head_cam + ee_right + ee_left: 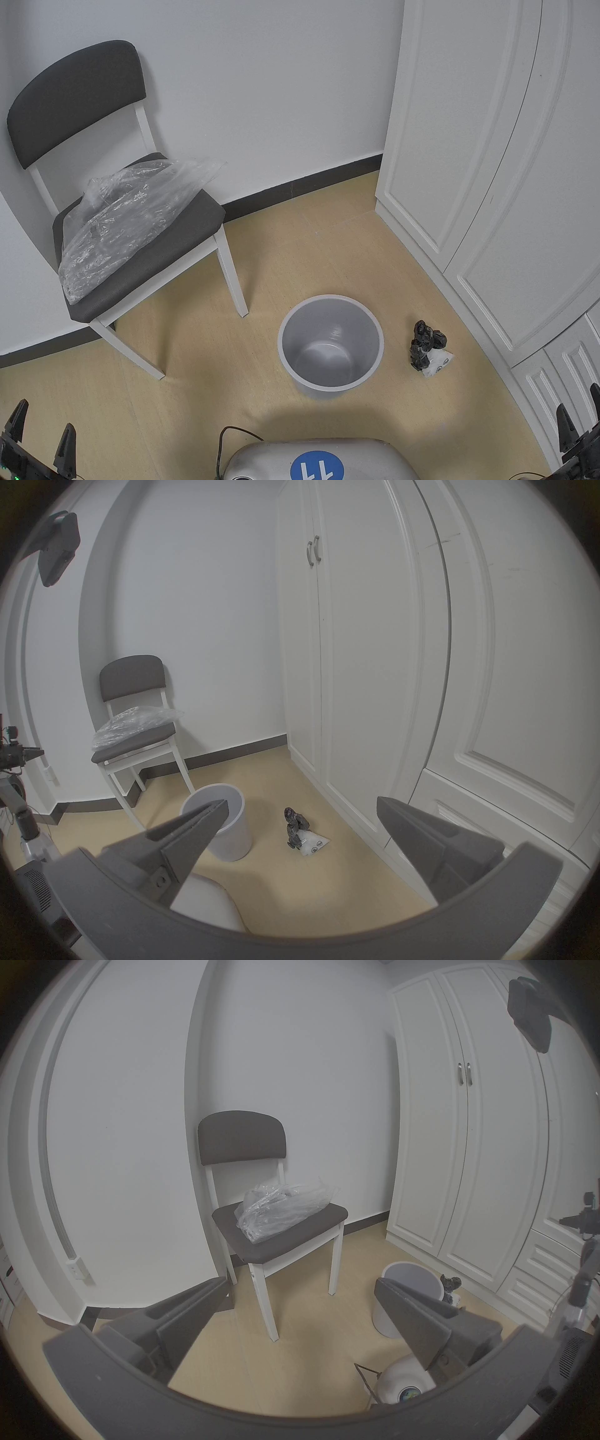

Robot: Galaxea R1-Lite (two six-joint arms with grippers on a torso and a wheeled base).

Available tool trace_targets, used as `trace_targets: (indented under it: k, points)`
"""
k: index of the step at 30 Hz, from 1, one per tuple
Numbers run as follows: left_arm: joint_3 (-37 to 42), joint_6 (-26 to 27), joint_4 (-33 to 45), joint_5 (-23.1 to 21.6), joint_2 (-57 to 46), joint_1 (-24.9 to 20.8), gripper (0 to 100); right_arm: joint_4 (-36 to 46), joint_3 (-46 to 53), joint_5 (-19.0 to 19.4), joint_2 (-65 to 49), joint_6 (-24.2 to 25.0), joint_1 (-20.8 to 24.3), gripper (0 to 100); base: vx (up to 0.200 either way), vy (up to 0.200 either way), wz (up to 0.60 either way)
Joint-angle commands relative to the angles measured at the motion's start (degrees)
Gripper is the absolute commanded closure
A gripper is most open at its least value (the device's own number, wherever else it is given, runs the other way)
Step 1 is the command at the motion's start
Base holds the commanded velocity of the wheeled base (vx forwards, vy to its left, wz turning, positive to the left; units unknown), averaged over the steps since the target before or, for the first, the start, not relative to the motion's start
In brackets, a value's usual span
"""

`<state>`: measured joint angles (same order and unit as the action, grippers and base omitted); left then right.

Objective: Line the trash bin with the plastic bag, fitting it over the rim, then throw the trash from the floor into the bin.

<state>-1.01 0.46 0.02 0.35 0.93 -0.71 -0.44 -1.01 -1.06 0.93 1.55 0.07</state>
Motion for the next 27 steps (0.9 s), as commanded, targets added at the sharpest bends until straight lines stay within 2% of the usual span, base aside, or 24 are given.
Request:
trace_targets:
  k: [1, 8, 12, 27]
  points:
    - [1.01, -0.11, -0.02, 0.09, -0.93, 0.00, 0, 0.09, 0.92, 0.09, -0.93, -0.05, 0.01, 0, 0.000, 0.000, 0.00]
    - [1.01, -0.38, -0.02, 0.09, -0.93, 0.00, 0, 0.09, 1.01, 0.27, -0.84, -0.14, -0.07, 0, 0.000, 0.000, 0.00]
    - [1.01, -0.02, -0.02, 0.00, -0.93, 0.00, 0, 0.18, 0.92, 0.53, -0.93, -2.43, -0.07, 0, 0.000, 0.000, 0.00]
    - [1.01, -0.46, -0.02, 0.17, -0.93, 0.09, 0, 0.09, 1.01, 0.62, -0.93, -2.16, -0.16, 0, 0.000, 0.000, 0.00]
